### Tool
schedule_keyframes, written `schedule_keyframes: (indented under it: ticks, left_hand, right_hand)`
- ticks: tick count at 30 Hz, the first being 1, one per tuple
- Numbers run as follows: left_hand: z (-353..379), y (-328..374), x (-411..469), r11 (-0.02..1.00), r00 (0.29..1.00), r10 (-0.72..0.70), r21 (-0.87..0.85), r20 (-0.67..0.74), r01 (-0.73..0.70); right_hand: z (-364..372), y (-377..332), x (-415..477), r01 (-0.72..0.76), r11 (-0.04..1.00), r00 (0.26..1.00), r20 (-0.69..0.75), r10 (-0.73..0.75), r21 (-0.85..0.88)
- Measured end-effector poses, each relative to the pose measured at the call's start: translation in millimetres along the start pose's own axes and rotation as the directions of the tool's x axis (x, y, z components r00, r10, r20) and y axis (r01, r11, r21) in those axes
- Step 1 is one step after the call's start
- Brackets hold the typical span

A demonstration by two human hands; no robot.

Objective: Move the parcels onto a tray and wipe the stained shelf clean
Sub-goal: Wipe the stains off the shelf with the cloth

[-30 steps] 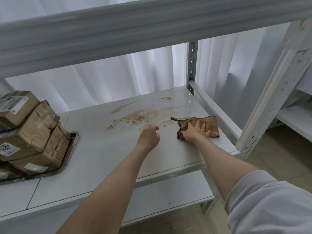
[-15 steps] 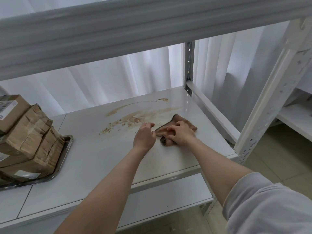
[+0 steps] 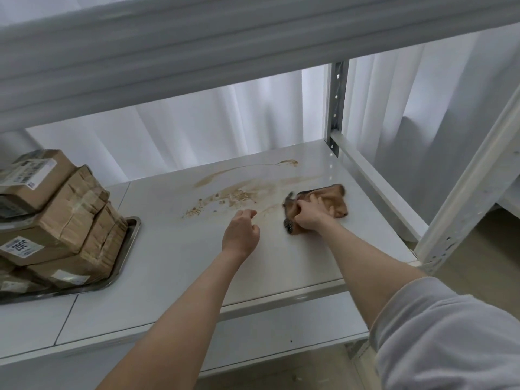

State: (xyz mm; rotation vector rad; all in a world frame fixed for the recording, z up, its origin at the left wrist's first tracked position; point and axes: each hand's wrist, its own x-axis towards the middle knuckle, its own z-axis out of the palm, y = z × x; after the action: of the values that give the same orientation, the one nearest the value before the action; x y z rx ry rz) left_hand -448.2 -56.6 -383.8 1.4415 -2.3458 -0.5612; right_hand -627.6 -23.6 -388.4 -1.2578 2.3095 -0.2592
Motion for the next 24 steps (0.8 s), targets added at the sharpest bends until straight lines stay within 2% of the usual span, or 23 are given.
schedule_keyframes:
  ticks: [3,5,9,11,14,19,22,24]
  left_hand:
    - [-1.4,4.4,-0.4,1.0,0.999,0.0,-0.026,-0.032,-0.001]
    - [-1.2,10.5,-0.1,0.999,0.998,0.0,-0.04,-0.056,-0.002]
    - [1.2,21.5,-1.9,0.999,0.999,0.021,-0.041,-0.04,-0.022]
    - [1.9,22.7,-3.7,0.998,0.999,0.038,-0.044,-0.039,-0.04]
    - [-0.1,18.8,-8.6,0.998,0.998,0.045,-0.039,-0.035,-0.047]
    - [-13.4,-2.9,-21.2,1.0,0.999,-0.001,-0.011,-0.046,0.0]
    - [-27.4,-25.5,-30.9,0.999,0.997,-0.052,0.01,-0.06,0.053]
    - [-36.3,-41.7,-35.9,0.996,0.994,-0.09,0.021,-0.067,0.092]
  right_hand:
    - [17.6,-35.8,-15.0,0.247,0.963,0.969,0.055,-0.242,-0.107]
    - [30.5,-49.1,-24.8,0.364,0.929,0.93,0.084,-0.358,-0.074]
    - [30.3,-37.5,-36.0,0.396,0.914,0.909,0.101,-0.404,0.089]
    - [20.2,-19.3,-40.1,0.351,0.936,0.936,0.026,-0.352,0.038]
    - [4.5,14.8,-40.3,0.136,0.988,0.986,-0.086,-0.142,-0.066]
    - [-0.6,44.6,-32.4,-0.181,0.984,0.975,-0.131,0.179,-0.004]
    - [11.8,22.4,-28.4,-0.252,0.968,0.96,-0.129,0.249,-0.008]
    - [20.2,-1.9,-27.0,-0.215,0.976,0.972,-0.1,0.212,-0.024]
